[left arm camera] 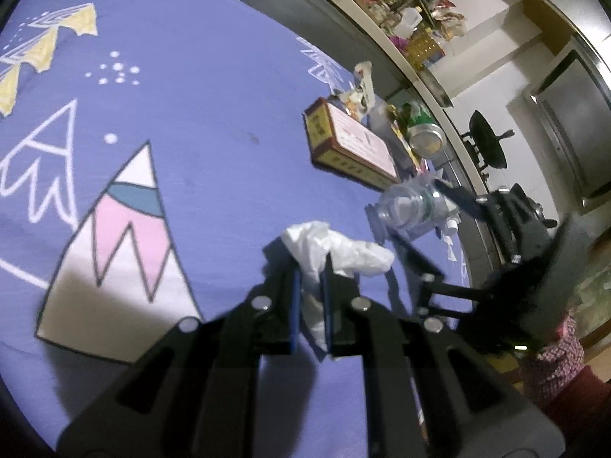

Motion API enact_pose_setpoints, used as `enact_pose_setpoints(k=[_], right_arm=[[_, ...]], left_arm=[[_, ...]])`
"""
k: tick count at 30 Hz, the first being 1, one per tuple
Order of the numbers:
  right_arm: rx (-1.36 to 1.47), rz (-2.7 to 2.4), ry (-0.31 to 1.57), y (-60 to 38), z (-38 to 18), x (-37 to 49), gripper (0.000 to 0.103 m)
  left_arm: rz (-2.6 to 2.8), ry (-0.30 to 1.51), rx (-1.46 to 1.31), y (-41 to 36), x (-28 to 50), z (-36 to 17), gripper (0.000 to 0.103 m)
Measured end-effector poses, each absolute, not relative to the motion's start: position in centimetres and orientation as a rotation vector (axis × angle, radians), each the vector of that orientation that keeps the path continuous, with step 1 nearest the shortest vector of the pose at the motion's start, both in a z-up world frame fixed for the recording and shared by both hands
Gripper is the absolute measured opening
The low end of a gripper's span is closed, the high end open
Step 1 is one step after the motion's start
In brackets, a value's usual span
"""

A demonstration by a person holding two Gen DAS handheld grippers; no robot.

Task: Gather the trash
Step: 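Grasp the clear water bottle by its neck with the right gripper, then hold the water bottle in the right gripper while the left holds the tissue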

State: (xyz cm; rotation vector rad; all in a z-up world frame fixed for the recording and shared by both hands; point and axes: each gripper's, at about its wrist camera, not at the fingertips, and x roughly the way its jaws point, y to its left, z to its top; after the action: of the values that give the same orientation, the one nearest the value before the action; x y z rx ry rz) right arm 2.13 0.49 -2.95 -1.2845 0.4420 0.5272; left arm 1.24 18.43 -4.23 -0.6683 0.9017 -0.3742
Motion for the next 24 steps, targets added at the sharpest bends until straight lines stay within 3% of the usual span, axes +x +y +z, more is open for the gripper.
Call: enact_pose_setpoints(k=[1, 3, 10, 17, 24], right_arm=[[-1.303, 0.521, 0.439, 0.6, -3.7, 2.4, 0.055], [-1.324, 0.499, 0.408, 0.8, -4.5, 2.9, 0.043], [-1.174, 0.463, 0.167, -1.0, -0.7, -1.1, 0.036], [-0.445, 0.474, 0.264, -9.7, 9.9, -1.4, 0.036], [0.19, 0.477, 0.371, -19.5, 11.6, -0.5, 0.036]], left_arm=[[-0.372, 0.902, -0.669, 18.5, 1.2, -4.2, 0.009], [-0.369, 0.902, -0.665, 18.6, 1.1, -4.2, 0.009], [-0.379, 0.896, -0.649, 17.7, 1.0, -3.2, 0.009], [-0.441, 0.871, -0.585, 14.5, 0.9, -0.8, 0.009], [-0.482, 0.886, -0.526, 11.5, 0.6, 0.1, 0.009]])
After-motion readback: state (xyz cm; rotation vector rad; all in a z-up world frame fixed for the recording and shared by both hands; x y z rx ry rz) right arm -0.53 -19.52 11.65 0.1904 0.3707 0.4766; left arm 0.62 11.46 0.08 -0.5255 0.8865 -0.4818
